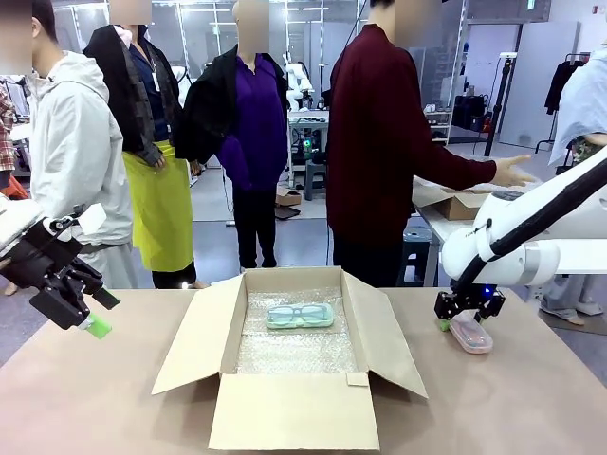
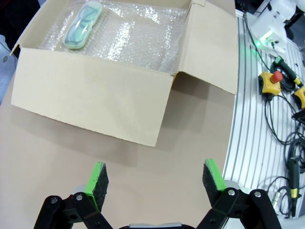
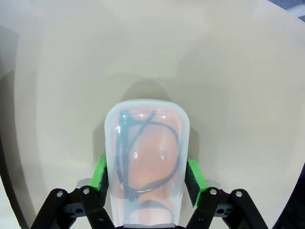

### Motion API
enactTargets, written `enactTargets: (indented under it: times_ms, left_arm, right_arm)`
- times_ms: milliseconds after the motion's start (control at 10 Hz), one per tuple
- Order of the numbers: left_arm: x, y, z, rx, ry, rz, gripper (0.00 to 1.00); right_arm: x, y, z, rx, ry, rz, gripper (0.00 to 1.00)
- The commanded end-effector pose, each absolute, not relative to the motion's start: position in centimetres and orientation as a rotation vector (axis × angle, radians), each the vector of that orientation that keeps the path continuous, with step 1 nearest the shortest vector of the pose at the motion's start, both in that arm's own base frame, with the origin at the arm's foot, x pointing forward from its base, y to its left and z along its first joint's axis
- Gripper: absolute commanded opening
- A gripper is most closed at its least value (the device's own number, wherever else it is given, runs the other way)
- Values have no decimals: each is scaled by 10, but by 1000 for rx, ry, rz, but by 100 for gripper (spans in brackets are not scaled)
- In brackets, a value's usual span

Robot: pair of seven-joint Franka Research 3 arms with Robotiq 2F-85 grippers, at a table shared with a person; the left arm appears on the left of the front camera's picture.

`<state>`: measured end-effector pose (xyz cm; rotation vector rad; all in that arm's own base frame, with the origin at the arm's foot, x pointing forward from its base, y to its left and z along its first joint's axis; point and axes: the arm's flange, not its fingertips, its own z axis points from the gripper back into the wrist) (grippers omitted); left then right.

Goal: Pack the glasses set securely to prepare it for shipping.
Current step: Put the Glasses case from the right side of the table into the Package Box.

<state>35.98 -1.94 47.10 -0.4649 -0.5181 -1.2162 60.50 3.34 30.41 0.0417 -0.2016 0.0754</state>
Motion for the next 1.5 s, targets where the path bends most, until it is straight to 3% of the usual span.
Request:
enactTargets:
  times_ms: [0, 100, 200, 300, 400, 500, 600, 1400]
  left_arm:
    - [360, -17, 471, -490, -539, -1230, 100]
    - [360, -17, 471, -490, -539, -1230, 100]
    - [360, -17, 471, -490, -539, -1230, 100]
    - [360, -17, 471, -490, -539, -1230, 100]
    - [360, -17, 471, -490, -539, -1230, 100]
    - [360, -17, 471, -490, -539, -1230, 100]
    - [360, -17, 471, -490, -539, -1230, 100]
    - [360, -17, 471, -490, -539, -1230, 100]
  right_arm:
    - [608, 34, 301, 62, -207, 51, 58]
    - [608, 35, 301, 53, -207, 46, 67]
    - [609, 35, 300, 45, -206, 44, 38]
    - [610, 35, 301, 46, -203, 39, 47]
    - [609, 36, 307, 47, -205, 35, 18]
    - [607, 36, 318, 48, -206, 28, 27]
    - [605, 39, 333, 102, -202, 63, 0]
    - [569, 65, 443, 67, -268, 218, 0]
